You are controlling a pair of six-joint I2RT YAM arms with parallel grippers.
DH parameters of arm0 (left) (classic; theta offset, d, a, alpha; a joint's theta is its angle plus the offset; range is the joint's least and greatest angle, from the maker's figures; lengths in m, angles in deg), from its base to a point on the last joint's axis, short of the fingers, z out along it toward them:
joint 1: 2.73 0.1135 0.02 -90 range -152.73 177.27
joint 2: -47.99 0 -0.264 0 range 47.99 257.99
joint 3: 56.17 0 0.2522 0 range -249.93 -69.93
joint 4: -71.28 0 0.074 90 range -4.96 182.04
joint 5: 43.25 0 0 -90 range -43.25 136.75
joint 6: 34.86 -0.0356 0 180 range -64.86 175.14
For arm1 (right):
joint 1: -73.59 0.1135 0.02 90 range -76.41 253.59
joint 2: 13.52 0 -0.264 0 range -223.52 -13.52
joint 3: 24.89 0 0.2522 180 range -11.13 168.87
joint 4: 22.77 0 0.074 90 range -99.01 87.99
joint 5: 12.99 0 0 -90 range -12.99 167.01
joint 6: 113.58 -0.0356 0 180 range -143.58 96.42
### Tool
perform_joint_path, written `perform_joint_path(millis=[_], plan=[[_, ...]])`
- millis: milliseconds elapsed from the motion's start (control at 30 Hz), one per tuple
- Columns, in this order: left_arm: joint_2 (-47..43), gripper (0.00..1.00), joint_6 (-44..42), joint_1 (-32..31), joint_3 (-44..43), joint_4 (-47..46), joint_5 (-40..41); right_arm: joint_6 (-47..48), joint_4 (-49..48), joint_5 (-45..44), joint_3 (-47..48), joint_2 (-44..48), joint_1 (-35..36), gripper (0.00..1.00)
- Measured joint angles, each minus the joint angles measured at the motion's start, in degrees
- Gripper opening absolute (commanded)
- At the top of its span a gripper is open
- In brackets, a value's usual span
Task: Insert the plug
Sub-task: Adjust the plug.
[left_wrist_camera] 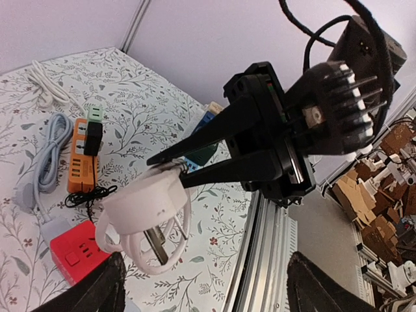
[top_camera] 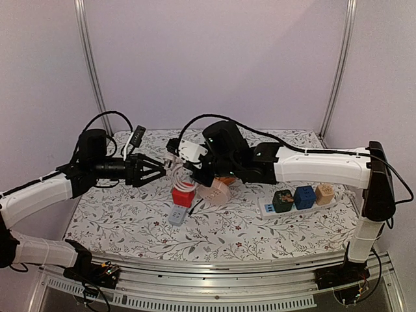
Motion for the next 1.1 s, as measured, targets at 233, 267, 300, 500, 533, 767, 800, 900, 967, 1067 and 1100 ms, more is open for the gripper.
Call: perform_joint_path(millis=[233, 267, 300, 500, 533, 767, 800, 900, 967, 1067, 1100], plan=[[1.27, 0.85, 10.12, 0.31, 3.91, -11.06, 1.97, -0.83, 3.50, -1.77, 2.38, -0.02, 0.48, 0.00], [1.68, 0.85, 11.72, 0.31, 4.55, -12.63, 2.45, -0.87, 3.67, -2.03, 2.47, -0.02, 0.61, 0.00], [2.08, 0.85, 13.14, 0.28, 5.18, -14.12, 2.86, -0.96, 3.78, -2.19, 2.47, -0.02, 0.70, 0.00], [3.04, 0.82, 19.87, -2.23, 7.50, -22.71, 6.56, -1.97, 4.59, -3.67, 2.47, -0.02, 1.84, 0.00], [3.04, 0.80, 21.42, -2.54, 7.89, -24.28, 7.23, -2.21, 4.68, -3.78, 2.47, -0.02, 2.08, 0.00], [1.38, 0.73, 28.81, -2.93, 14.71, -32.13, 12.20, -2.80, 4.48, -3.43, 1.90, 0.09, 3.69, 0.00], [0.42, 0.73, 29.27, -3.10, 16.00, -32.70, 12.72, -2.82, 4.33, -3.37, 1.38, 0.24, 3.87, 0.00], [-3.45, 0.74, 29.62, -4.00, 19.39, -33.79, 13.75, -2.82, 3.48, -3.21, -1.70, 1.05, 4.63, 0.00], [-6.54, 0.76, 29.18, -4.87, 21.00, -33.86, 14.08, -2.80, 2.75, -3.37, -4.24, 1.81, 5.20, 0.00], [-9.84, 0.81, 28.44, -6.14, 22.51, -33.83, 13.81, -3.02, 2.08, -4.11, -6.88, 2.40, 6.03, 0.00], [-10.16, 0.82, 28.35, -6.56, 22.56, -33.57, 13.55, -3.15, 1.99, -4.66, -7.32, 2.47, 6.34, 0.00]])
